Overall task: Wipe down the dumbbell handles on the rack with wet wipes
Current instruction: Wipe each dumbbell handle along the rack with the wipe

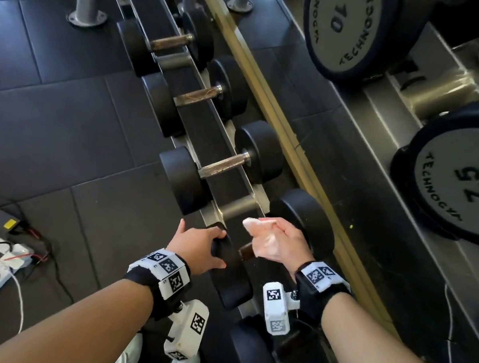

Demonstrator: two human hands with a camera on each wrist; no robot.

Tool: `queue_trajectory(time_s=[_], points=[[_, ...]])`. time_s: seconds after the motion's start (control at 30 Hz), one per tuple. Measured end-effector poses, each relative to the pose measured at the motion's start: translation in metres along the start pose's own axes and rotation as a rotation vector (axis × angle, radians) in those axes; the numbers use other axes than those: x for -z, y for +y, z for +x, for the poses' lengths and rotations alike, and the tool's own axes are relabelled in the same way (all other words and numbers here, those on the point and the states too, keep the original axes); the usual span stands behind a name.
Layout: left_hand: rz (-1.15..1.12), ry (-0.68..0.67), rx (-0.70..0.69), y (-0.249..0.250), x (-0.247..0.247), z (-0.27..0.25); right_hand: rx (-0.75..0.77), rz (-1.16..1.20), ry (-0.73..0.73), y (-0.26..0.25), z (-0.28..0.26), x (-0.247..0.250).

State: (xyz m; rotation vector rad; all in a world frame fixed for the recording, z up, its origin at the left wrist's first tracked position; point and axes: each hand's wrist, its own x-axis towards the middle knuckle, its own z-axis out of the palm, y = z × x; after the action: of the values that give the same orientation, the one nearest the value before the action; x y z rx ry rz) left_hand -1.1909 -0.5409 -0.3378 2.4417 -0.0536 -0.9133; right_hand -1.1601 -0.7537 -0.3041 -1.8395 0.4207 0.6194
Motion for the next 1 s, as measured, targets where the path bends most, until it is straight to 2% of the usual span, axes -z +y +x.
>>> queue_trajectory(time_s=[0.07,0.17,0.4,0.57,0.67,0.77,0.8,0.9,1.0], points=[[-0.009,0.022,0.01,0.001,0.016,-0.003,-0.011,-0.007,0.032,-0.018,-0.003,0.001],[-0.065,0.138,0.03,0.0,0.051,0.001,-0.028,0.046,0.038,-0.045,0.001,0.002],[-0.152,0.315,0.069,-0.025,0.129,0.029,0.012,-0.107,0.158,-0.085,0.046,-0.03],[-0.109,0.279,0.127,-0.062,0.147,0.043,-0.11,0.062,0.179,-0.11,0.083,-0.06],[-0.14,0.253,0.139,-0.076,0.152,0.057,-0.073,-0.148,0.229,-0.114,0.105,-0.068],[-0.208,0.239,0.103,-0.081,0.15,0.072,-0.067,-0.36,0.206,-0.106,0.121,-0.077],[-0.233,0.232,0.095,-0.081,0.149,0.077,-0.089,-0.334,0.189,-0.102,0.126,-0.08],[-0.234,0.238,0.085,-0.083,0.141,0.095,-0.163,-0.06,0.146,-0.092,0.142,-0.088],[-0.227,0.226,0.102,-0.087,0.136,0.112,-0.096,-0.045,0.118,-0.094,0.163,-0.091]])
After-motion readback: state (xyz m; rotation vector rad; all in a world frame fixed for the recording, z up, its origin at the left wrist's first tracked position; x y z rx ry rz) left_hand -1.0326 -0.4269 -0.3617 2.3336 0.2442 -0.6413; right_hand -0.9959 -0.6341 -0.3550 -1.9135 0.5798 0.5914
